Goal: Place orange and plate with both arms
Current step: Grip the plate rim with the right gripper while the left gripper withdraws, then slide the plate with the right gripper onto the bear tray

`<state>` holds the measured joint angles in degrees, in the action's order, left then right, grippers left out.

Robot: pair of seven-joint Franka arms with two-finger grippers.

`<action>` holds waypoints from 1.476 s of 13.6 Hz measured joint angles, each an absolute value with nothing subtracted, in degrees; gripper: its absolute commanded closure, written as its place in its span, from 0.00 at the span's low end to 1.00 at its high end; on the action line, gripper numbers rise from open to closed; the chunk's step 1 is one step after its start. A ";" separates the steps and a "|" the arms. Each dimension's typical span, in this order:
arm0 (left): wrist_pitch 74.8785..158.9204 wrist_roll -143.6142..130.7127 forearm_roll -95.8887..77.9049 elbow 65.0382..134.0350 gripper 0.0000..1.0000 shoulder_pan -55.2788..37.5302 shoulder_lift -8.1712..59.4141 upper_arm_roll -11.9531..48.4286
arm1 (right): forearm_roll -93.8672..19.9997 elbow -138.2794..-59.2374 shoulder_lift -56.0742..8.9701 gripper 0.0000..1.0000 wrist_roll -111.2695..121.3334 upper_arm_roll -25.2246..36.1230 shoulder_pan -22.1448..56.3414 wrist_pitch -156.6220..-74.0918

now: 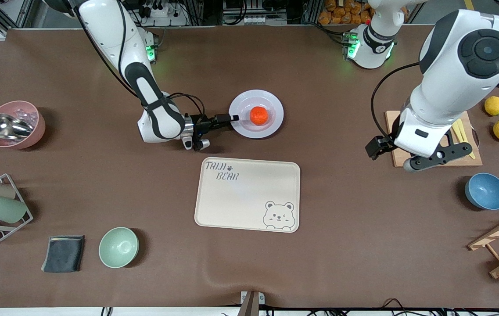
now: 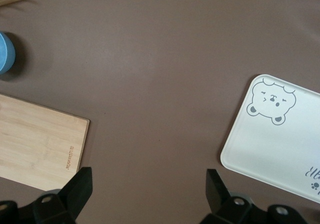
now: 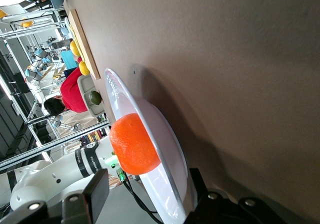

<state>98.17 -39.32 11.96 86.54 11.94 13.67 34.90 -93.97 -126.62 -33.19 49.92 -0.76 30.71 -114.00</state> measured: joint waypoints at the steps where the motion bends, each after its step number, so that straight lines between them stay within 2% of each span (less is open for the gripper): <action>1: 97.96 -39.32 11.96 86.50 0.00 11.99 13.67 34.90 | -94.81 -126.65 -33.25 0.52 49.98 -0.76 31.16 -114.25; 4: 97.71 -39.32 11.96 85.80 0.00 12.49 13.61 34.87 | -97.54 -126.73 -33.26 0.96 51.35 -0.77 33.50 -116.65; 5: 97.66 -39.28 11.96 85.54 0.00 12.66 13.54 34.77 | -98.08 -126.74 -33.26 1.00 51.99 -0.77 34.02 -117.22; 7: 97.63 -36.61 11.96 85.21 0.00 11.96 13.07 32.86 | -98.42 -126.74 -33.26 1.00 52.61 -0.77 34.31 -117.45; 15: 90.47 -13.36 4.70 84.75 0.00 3.60 6.36 12.18 | -99.19 -126.28 -31.71 1.00 53.11 -0.21 33.89 -116.39; 17: 88.83 -8.64 4.57 84.75 0.00 3.21 5.68 9.52 | -99.27 -126.28 -30.10 1.00 52.15 0.01 33.28 -115.05; 20: 88.05 -7.81 4.37 84.75 0.00 2.75 5.00 8.91 | -99.30 -126.26 -28.10 1.00 51.07 0.10 31.87 -114.47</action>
<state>88.05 -7.81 4.37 84.75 2.75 5.00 8.91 -99.30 -126.26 -28.10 51.07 0.10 31.87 -114.47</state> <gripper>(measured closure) 0.000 0.934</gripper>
